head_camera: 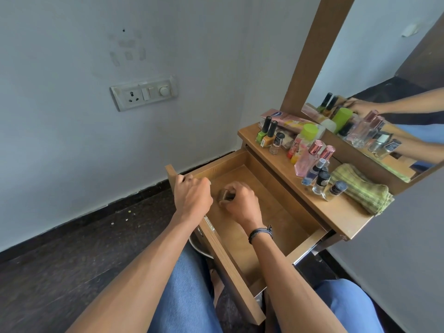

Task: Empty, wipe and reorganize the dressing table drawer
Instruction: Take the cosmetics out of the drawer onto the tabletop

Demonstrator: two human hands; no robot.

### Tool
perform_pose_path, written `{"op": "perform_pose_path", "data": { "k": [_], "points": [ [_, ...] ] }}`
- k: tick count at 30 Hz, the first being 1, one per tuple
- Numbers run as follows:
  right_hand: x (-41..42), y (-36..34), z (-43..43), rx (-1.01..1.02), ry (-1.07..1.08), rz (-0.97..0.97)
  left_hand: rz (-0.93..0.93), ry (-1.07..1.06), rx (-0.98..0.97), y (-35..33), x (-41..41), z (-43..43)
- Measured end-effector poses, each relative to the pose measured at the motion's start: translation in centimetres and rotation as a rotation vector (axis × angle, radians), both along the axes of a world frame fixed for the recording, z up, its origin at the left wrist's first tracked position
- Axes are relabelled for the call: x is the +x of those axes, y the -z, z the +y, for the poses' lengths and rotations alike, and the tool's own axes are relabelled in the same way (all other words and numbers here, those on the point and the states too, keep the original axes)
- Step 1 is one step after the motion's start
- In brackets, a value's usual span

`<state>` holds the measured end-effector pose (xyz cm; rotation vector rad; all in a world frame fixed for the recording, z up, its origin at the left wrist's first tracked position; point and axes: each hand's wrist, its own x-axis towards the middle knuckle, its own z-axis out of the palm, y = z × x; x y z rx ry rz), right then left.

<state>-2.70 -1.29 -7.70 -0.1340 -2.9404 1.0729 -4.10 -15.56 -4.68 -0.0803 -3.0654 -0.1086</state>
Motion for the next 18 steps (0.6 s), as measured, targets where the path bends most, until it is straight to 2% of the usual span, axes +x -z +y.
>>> {"op": "perform_pose_path", "data": {
  "k": [8, 14, 18],
  "points": [
    [4.2, -0.3, 2.4, -0.054, 0.103, -0.052, -0.095, 0.015, -0.081, -0.4, -0.1, 0.0],
    [8.2, -3.0, 3.6, -0.138, 0.133, 0.031, -0.146, 0.04, -0.13, -1.4, 0.1, 0.3],
    [10.6, -6.6, 6.5, -0.169, 0.221, 0.164, -0.148, 0.03, -0.112, -0.8, -0.1, 0.3]
  ]
}}
